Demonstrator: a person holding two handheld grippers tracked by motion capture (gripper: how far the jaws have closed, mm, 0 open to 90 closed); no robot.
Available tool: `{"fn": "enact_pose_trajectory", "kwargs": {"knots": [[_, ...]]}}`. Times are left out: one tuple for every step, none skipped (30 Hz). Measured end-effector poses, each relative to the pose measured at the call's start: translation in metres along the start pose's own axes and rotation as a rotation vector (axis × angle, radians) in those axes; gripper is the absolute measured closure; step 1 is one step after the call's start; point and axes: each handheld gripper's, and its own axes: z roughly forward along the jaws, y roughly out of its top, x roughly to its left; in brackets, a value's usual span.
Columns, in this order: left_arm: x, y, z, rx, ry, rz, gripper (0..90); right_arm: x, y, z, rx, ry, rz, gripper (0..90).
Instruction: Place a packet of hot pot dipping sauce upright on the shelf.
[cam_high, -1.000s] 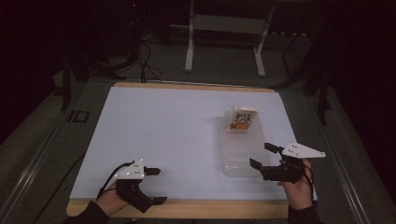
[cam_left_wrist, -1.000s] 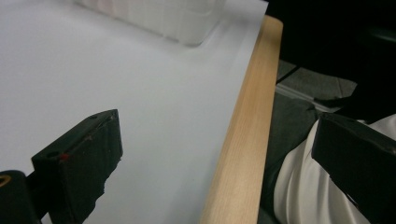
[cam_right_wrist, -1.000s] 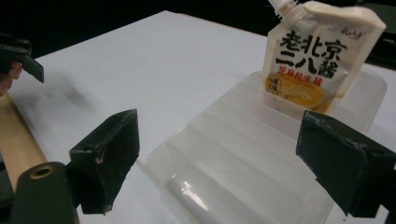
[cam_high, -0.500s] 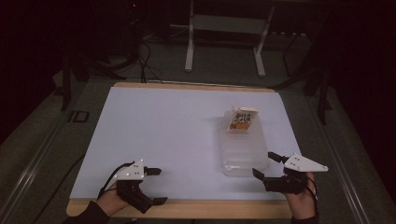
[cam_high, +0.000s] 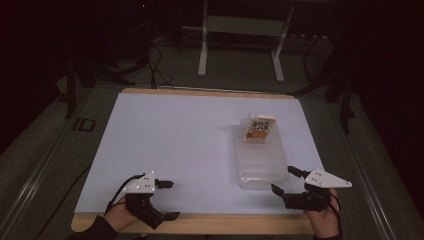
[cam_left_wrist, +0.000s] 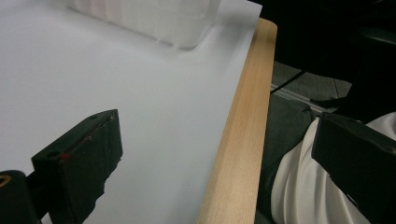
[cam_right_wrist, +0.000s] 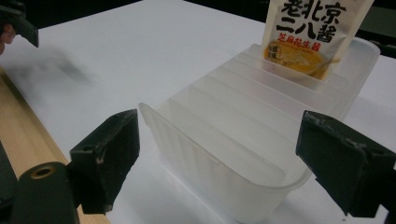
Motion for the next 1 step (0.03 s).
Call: {"fn": "enact_pose_trajectory", "kwargs": {"knots": [[0.0001, 0.0000, 0.0000, 0.000, 0.000, 0.000, 2.0, -0.0001, -0.0001, 0.0001, 0.000, 0.001, 0.001, 13.5]]}}
